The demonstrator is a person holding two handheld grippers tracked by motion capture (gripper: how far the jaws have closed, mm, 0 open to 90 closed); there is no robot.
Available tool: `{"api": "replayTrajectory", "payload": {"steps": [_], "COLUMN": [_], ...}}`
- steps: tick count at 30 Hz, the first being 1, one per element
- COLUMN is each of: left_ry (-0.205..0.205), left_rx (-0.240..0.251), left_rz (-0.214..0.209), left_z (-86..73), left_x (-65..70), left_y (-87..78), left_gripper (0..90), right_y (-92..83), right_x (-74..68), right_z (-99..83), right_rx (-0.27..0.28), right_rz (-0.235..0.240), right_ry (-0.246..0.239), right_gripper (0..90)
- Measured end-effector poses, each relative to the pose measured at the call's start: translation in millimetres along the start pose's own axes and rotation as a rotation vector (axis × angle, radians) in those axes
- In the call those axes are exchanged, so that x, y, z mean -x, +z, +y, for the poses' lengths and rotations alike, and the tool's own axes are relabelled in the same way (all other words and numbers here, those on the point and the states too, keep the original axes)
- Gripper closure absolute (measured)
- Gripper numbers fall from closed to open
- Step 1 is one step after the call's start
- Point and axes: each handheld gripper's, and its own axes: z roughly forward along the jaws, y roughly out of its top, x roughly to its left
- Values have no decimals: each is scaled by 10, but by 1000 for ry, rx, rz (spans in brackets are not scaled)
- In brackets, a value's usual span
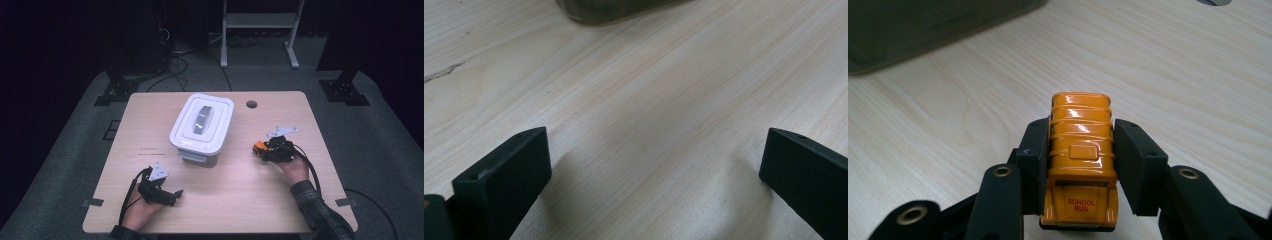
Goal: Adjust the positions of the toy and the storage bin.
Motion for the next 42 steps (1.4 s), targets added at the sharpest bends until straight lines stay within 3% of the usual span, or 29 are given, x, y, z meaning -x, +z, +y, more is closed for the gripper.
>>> {"api": "replayTrajectory", "payload": {"steps": [25, 42], "left_ry": [0, -1], "left_rx": [-1, -1], "left_rz": [0, 0], "left_z": [5, 5], "left_x": [-1, -1], "left_y": [3, 4], "left_gripper": [0, 0], "right_y": [-428, -736], "right_x": [186, 335], "right_z": [-280, -656], "right_rx": [2, -16], "right_rz": [-35, -68], "right_ry": [25, 50], "right_gripper": [585, 585]}}
